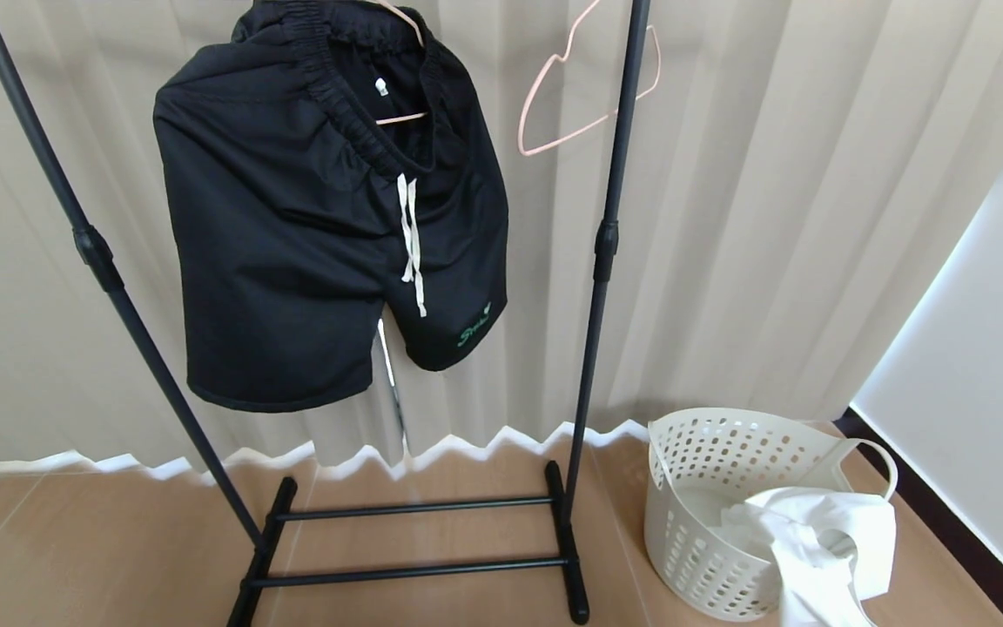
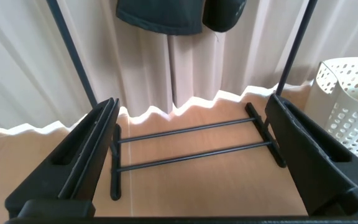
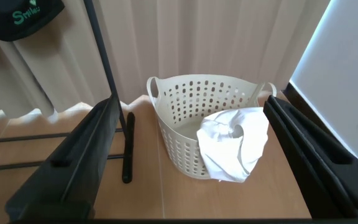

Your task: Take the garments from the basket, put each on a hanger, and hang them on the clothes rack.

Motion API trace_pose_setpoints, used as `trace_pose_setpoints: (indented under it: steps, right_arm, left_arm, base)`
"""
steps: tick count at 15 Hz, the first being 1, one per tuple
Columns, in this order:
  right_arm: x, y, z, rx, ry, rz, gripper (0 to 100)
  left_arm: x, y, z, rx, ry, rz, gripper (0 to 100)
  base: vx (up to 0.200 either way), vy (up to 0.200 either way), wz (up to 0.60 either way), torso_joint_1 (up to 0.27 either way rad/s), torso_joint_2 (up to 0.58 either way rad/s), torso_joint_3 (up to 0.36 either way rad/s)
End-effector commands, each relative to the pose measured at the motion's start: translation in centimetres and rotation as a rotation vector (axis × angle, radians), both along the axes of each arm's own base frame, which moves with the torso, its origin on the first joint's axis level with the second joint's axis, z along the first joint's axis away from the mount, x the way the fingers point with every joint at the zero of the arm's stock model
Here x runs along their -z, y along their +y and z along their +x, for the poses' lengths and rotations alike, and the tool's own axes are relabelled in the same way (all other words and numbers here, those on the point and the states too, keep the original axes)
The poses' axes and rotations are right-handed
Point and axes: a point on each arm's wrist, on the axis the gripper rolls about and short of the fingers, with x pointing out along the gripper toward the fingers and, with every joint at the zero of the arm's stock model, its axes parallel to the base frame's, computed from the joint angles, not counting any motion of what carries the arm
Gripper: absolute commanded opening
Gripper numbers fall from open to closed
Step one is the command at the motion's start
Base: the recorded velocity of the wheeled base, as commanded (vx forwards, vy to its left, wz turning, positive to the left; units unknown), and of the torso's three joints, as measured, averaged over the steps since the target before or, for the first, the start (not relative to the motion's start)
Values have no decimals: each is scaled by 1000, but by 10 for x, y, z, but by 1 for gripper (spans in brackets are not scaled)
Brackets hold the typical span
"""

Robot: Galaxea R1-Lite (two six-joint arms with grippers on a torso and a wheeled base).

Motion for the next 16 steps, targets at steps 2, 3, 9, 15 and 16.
trace_pose_setpoints:
  steps: [2, 3, 9, 15, 16]
  right_arm:
    - [0, 0, 0, 0, 0, -2, 100]
    - [0, 0, 0, 0, 2, -2, 100]
    - [0, 0, 0, -2, 0, -8, 100]
    - [0, 0, 0, -2, 0, -8, 100]
    - [0, 0, 0, -2, 0, -8, 100]
  left_arm:
    - [0, 0, 0, 1, 0, -1, 100]
    - [0, 0, 0, 1, 0, 1, 100]
    - [0, 0, 0, 1, 0, 1, 100]
    - [0, 0, 0, 1, 0, 1, 100]
    - [0, 0, 0, 1, 0, 1, 100]
  base:
    - [0, 0, 0, 2, 141, 139]
    - [0, 0, 0, 7, 115, 115]
    - [0, 0, 0, 0, 12, 12]
    - [0, 0, -200, 1, 0, 1]
    - [0, 0, -600, 7, 2, 2]
